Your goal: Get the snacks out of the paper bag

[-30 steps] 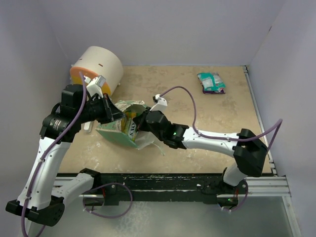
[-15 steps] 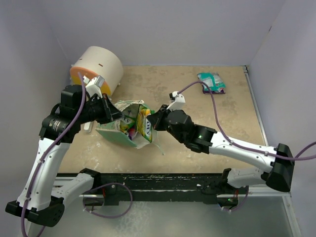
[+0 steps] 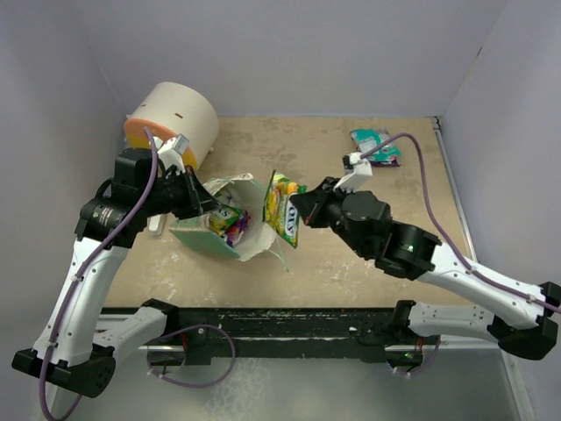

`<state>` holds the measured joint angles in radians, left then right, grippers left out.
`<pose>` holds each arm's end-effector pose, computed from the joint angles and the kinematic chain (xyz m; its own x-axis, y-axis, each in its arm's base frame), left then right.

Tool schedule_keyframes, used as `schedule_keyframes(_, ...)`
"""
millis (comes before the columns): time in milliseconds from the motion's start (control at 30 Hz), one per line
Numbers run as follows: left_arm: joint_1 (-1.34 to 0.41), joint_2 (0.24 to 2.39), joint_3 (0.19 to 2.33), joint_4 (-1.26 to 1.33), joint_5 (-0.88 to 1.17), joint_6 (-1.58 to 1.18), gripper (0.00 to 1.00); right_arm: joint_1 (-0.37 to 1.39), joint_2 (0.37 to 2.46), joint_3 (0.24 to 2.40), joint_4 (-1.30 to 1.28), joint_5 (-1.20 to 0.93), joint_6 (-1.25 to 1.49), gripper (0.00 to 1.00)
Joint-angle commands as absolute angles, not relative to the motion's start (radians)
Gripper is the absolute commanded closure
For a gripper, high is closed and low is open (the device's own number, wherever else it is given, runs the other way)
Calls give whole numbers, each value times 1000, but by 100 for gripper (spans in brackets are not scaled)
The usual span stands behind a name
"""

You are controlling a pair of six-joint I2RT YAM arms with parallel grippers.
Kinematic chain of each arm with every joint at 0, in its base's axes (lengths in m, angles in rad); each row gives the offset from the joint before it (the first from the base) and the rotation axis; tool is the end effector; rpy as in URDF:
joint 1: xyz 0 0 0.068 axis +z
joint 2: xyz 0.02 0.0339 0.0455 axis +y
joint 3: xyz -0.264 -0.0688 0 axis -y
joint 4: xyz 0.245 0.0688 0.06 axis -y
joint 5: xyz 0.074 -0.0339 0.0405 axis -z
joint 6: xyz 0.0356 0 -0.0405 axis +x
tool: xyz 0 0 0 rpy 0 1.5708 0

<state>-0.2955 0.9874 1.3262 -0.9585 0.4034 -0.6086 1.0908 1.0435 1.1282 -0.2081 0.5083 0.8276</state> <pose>0.1610 -0.0636 0.4099 -0.7838 -0.3111 -0.5375 0.1529 0.7422 -0.6525 0.1218 0.1965 0.4092 -0.4448 0.5386 -0.7156 -0.3315 0.6432 0.6902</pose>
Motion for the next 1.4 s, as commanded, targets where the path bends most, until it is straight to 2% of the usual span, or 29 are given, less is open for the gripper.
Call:
schedule_keyframes(0,-295,997,1333,-958,399,-591,100,1088,976,1225,-269,674,778,100)
schedule_keyframes(167,-295,1014,1343,-964,409,-571,100,1089,976,1277,-305,834,646,100)
schedule_keyframes(333,-295,1009,1346,-978,426,-559,100,1040,1071,1378,-394,984,590,100)
schedule_keyframes(500,-295,1023,1357,-992,461,-563,100,730,1132,1373,-384,723,705,100)
schedule_keyframes(700,-295,1084,1431,-1004,495,-586,100,531,1191,1291,-199,620,745,100)
schedule_keyframes(933,-295,1110,1418,-963,431,-654,100,189,1395,1354,-36,319,847,100)
schedule_keyframes(1200,-295,1100,1416,-1007,330,-655,100,18,1615,1423,194,120,974,100)
schedule_keyframes(1367,-295,1099,1418,-982,325,-685,100,-19,1741,1549,230,21,1015,100)
